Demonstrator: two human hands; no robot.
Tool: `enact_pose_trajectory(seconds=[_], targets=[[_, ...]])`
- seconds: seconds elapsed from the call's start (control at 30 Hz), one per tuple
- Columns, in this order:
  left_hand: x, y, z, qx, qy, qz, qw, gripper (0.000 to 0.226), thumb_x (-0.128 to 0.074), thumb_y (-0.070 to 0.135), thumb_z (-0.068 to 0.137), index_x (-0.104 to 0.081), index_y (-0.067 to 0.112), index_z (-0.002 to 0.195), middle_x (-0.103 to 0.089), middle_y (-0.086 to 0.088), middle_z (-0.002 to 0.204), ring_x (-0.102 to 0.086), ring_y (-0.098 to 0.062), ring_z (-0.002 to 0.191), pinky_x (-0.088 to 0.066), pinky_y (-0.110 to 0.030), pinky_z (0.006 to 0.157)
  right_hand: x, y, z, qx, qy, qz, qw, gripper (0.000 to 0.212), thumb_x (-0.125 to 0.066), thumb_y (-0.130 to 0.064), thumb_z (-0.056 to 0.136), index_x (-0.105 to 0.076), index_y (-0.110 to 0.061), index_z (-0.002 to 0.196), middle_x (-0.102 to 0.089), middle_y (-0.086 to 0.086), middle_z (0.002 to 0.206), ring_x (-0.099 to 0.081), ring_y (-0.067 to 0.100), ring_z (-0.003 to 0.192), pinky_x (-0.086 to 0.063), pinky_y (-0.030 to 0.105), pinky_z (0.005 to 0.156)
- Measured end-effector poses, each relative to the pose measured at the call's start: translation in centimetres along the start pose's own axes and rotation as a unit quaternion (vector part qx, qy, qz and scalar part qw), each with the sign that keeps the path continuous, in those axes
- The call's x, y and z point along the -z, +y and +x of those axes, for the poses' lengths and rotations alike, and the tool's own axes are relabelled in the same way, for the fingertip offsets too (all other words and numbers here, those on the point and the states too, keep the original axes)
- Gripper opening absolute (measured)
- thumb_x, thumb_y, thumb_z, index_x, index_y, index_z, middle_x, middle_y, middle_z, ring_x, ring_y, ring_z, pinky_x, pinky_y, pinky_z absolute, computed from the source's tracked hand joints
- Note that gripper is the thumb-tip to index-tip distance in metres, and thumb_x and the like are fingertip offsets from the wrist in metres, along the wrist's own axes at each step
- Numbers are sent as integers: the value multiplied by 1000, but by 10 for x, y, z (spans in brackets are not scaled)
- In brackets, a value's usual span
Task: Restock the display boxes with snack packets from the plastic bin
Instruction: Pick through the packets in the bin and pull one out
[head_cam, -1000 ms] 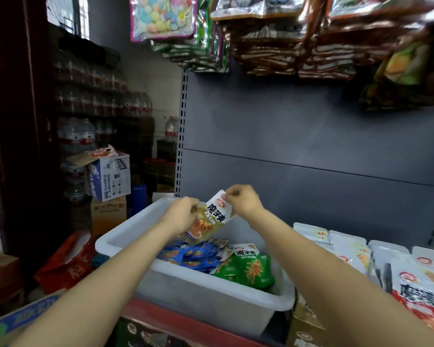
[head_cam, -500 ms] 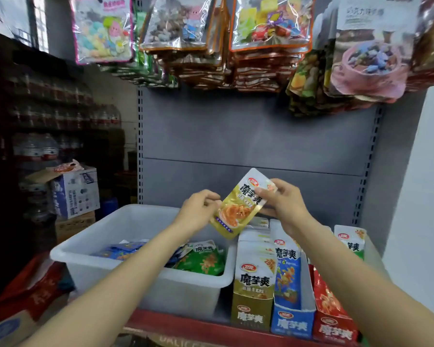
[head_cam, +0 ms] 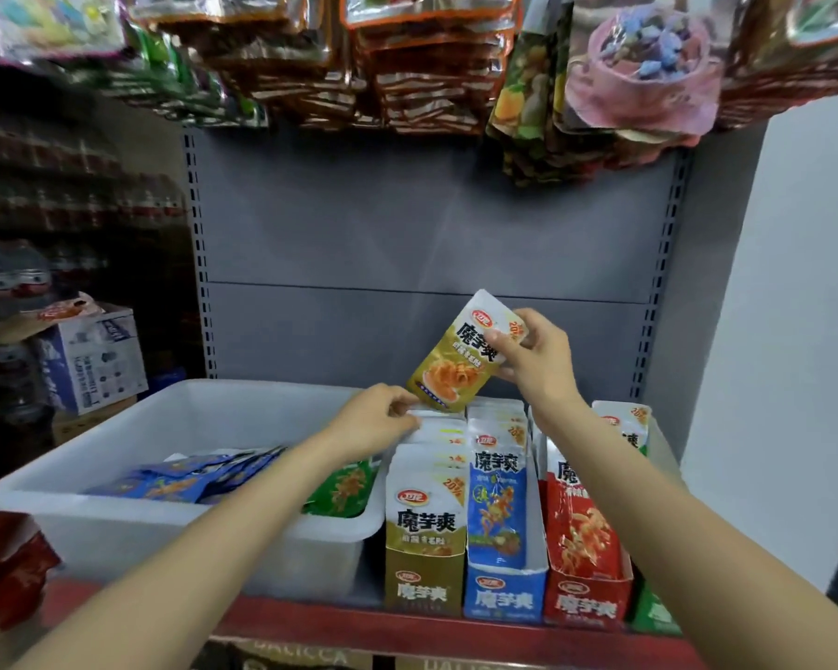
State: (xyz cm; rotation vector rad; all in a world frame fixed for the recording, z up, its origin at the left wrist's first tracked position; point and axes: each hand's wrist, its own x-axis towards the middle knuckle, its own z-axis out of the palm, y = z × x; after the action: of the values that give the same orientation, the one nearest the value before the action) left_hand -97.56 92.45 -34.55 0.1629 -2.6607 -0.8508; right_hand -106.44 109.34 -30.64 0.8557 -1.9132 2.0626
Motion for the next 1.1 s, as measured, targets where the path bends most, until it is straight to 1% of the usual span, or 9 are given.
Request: enact_pose_trajectory(seconds=[0.07, 0.27, 0.37, 0.43, 0.57, 0.67, 0.8, 1.03, 1.1], targets=[[0, 1, -3, -12, 2, 6, 1000, 30, -54, 22, 93, -61, 14, 122, -55, 1, 104, -53, -11, 86, -40, -22, 71, -1, -3, 3, 14, -22, -15, 1000, 7, -62, -10, 89, -58, -13, 94, -67, 5, 90, -68, 20, 86, -60, 37, 69], [1, -3, -13, -40, 8, -23, 999, 21, -53, 19, 94, -67, 15, 109, -62, 6, 100, -56, -6, 88, -42, -19, 72, 1, -9, 10, 33, -62, -11, 997, 9, -60, -9, 90, -56, -12, 96, -66, 4, 93, -67, 13, 87, -60, 27, 63], [-1, -6, -16, -47, 3, -34, 998, 23, -49, 21, 96, -66, 17, 111, -62, 10, 98, -52, 4, 81, -39, -12, 67, -1, -2, 11, 8, -140, -73, 987, 10, -61, -7, 89, -56, -12, 96, -66, 8, 98, -67, 19, 92, -60, 31, 67], [-1, -6, -17, -42, -1, -43, 998, 24, -48, 23, 97, -65, 19, 113, -60, 13, 98, -52, 2, 84, -40, -13, 69, -4, 4, 11, -7, -172, -118, 978, 11, -60, -9, 90, -55, -11, 99, -67, 10, 103, -67, 22, 96, -60, 38, 74], [0, -4, -21, -23, -14, -46, 999, 26, -46, 25, 98, -62, 21, 119, -60, 11, 103, -53, -4, 90, -40, -19, 75, -8, 6, 15, -15, -154, -149, 977, 14, -60, -11, 90, -57, -10, 104, -66, 11, 107, -65, 26, 99, -56, 51, 81], [2, -1, -20, -12, -26, -35, 999, 27, -46, 25, 98, -61, 22, 120, -61, 8, 107, -53, -4, 89, -40, -20, 75, -11, -3, 13, -5, -169, -145, 975, 20, -60, -10, 90, -58, -9, 109, -65, 7, 106, -64, 23, 101, -57, 46, 80], [2, 3, -21, 2, -27, -37, 999, 28, -42, 20, 100, -60, 19, 122, -62, 3, 116, -54, -10, 98, -41, -23, 81, -18, -12, 8, 21, -170, -140, 975, 24, -61, -10, 89, -58, -9, 113, -65, 8, 111, -63, 22, 104, -57, 39, 82], [2, 2, -23, -5, -26, -43, 999, 31, -36, 13, 101, -56, 13, 124, -59, -3, 126, -53, -15, 112, -40, -25, 90, -23, -16, 9, 18, -162, -151, 975, 24, -57, -10, 92, -56, -10, 116, -65, 8, 113, -63, 21, 105, -56, 37, 84], [1, 2, -26, -8, -24, -44, 999, 32, -36, 13, 101, -56, 12, 125, -58, -3, 126, -52, -17, 115, -40, -27, 93, -23, -14, 7, 6, -168, -173, 970, 23, -55, -9, 93, -56, -10, 116, -64, 9, 115, -62, 22, 106, -56, 40, 86]])
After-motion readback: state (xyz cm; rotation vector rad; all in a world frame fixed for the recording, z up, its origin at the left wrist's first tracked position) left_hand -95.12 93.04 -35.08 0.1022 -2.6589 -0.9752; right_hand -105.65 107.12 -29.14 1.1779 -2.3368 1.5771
